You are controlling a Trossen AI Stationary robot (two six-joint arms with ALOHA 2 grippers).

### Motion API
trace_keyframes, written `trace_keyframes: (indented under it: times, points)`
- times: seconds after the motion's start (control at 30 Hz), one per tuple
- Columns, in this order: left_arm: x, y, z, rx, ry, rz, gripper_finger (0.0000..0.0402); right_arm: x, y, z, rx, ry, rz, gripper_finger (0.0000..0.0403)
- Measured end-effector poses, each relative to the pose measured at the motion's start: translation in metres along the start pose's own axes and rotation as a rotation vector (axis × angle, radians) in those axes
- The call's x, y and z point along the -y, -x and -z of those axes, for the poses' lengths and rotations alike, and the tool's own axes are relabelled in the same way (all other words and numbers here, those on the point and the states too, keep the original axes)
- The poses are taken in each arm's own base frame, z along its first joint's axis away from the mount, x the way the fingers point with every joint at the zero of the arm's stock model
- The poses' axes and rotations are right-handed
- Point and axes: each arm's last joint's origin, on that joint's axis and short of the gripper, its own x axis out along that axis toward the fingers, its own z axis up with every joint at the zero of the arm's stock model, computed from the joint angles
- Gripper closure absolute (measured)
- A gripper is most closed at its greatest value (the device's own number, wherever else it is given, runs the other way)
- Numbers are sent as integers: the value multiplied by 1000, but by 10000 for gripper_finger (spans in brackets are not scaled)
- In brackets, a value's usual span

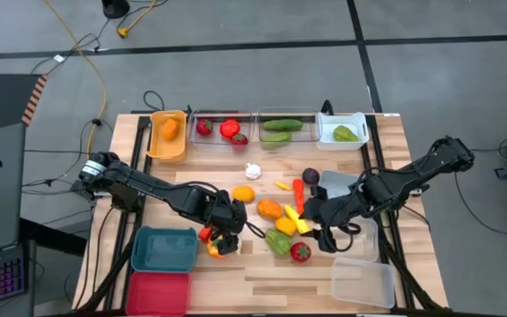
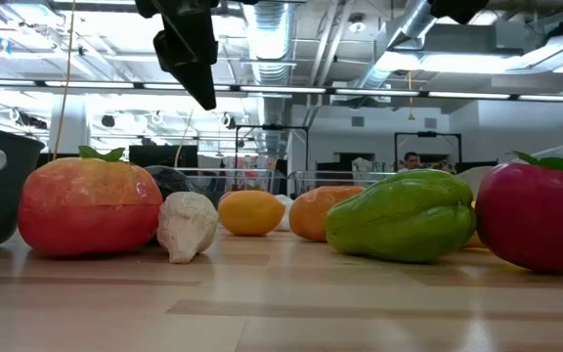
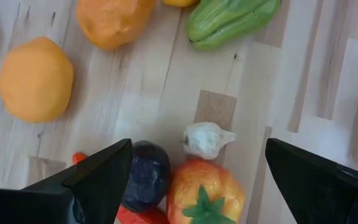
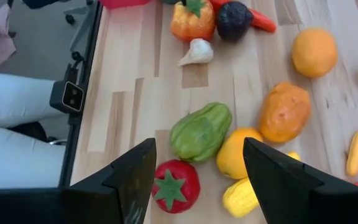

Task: Sort produce into baskets
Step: Put the red tomato into the left transparent bin

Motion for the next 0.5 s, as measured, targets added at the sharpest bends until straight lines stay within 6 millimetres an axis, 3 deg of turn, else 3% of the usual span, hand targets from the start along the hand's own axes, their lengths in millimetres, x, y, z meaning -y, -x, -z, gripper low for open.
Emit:
trace_keyframes:
  times: [0.5]
  points:
    - [0,0,0,4,3,-7,45,0,0,-3,27,33,-6,133]
